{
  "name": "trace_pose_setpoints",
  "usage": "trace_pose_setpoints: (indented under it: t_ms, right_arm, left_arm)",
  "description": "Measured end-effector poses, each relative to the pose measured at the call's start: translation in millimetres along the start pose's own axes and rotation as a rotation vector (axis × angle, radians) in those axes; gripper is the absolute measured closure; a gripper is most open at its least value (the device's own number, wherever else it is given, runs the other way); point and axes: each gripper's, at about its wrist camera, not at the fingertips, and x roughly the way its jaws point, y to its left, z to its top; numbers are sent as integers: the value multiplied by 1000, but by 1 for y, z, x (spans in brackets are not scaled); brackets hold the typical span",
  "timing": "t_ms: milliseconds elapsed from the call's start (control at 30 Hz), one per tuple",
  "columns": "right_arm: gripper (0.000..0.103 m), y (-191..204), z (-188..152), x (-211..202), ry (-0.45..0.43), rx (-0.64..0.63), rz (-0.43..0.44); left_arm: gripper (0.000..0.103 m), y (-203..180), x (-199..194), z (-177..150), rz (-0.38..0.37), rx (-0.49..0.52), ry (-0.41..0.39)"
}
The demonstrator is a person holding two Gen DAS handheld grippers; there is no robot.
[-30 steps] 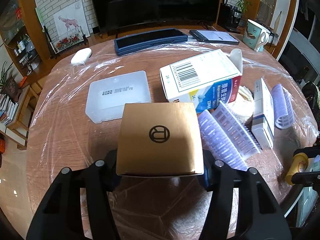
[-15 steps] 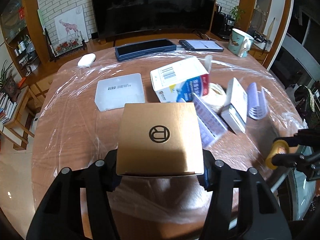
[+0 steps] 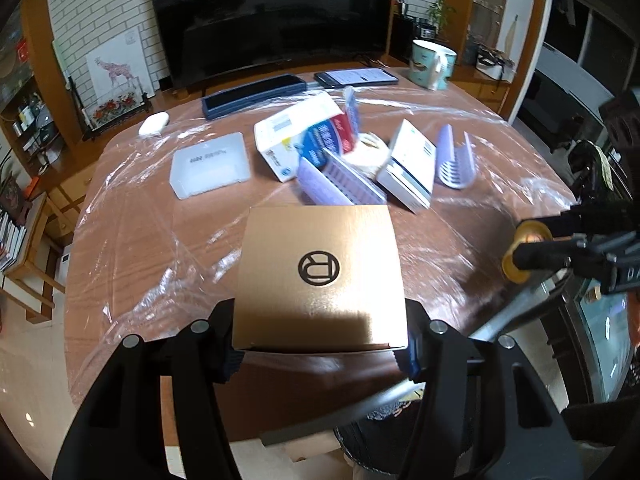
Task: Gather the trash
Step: 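Carry the cardboard box in the left tool while the right tool carries the cup toward the bin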
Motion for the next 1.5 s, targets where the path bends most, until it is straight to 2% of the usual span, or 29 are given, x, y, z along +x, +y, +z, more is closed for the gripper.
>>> trace_pose_setpoints:
  t_ms: [700, 1100, 1500]
  right_arm:
    - [54, 12, -26, -7, -15, 48, 11]
    - [54, 21, -55, -23, -11, 59, 30]
    - [54, 30, -84, -21, -1, 61, -15]
  left_arm:
    - [44, -21, -22, -29, -60, 64, 9]
    - [44, -44, -34, -49, -112, 140, 25]
    - [44, -65, -39, -72, -146, 200, 43]
